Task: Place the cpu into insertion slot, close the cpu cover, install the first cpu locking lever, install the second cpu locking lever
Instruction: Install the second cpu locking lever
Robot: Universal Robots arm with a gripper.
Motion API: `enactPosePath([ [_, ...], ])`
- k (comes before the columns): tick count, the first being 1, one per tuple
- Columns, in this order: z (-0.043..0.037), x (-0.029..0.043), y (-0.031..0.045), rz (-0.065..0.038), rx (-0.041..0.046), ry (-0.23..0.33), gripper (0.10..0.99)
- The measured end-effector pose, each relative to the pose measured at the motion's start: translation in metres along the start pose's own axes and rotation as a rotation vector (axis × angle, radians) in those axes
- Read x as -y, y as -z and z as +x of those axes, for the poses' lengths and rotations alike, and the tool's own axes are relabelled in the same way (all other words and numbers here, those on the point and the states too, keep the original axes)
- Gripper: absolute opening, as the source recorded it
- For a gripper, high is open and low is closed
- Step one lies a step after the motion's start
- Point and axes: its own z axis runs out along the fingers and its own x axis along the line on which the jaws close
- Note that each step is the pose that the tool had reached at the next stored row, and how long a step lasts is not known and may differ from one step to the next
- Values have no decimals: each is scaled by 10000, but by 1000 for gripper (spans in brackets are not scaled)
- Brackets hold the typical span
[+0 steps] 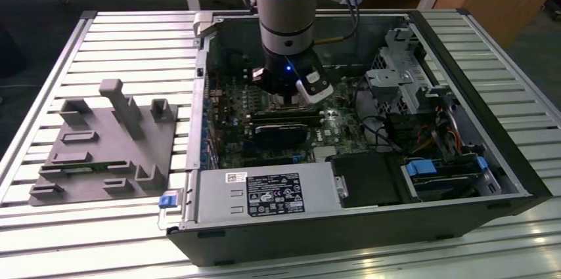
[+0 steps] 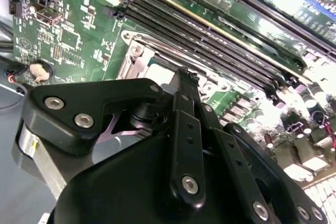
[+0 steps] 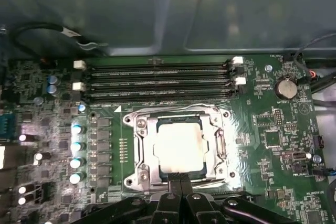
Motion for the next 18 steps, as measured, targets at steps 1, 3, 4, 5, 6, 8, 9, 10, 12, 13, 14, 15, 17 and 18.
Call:
enactPosePath([
  [1,-8,-11,-9,74,3,7,106],
  [3,-20,-52,-29,152,-1,11,106],
  [4,-25,-81,-39,180,-7,13,106],
  [5,-28,-111,-51,198,-10,14,106],
  [6,-31,-139,-63,220,-15,15,106],
  [8,-38,-192,-84,273,-30,16,106],
  [9,-42,-215,-95,307,-36,18,106],
  [10,-48,-235,-102,353,-44,20,106],
  [12,-61,-260,-112,490,-58,30,106],
  [13,-67,-271,-118,553,-68,33,106],
  [14,-74,-283,-124,593,-84,34,106],
  [15,-79,-295,-130,628,-101,32,106],
  [17,-81,-321,-144,693,-133,31,106],
  [18,-81,-334,-150,717,-149,30,106],
])
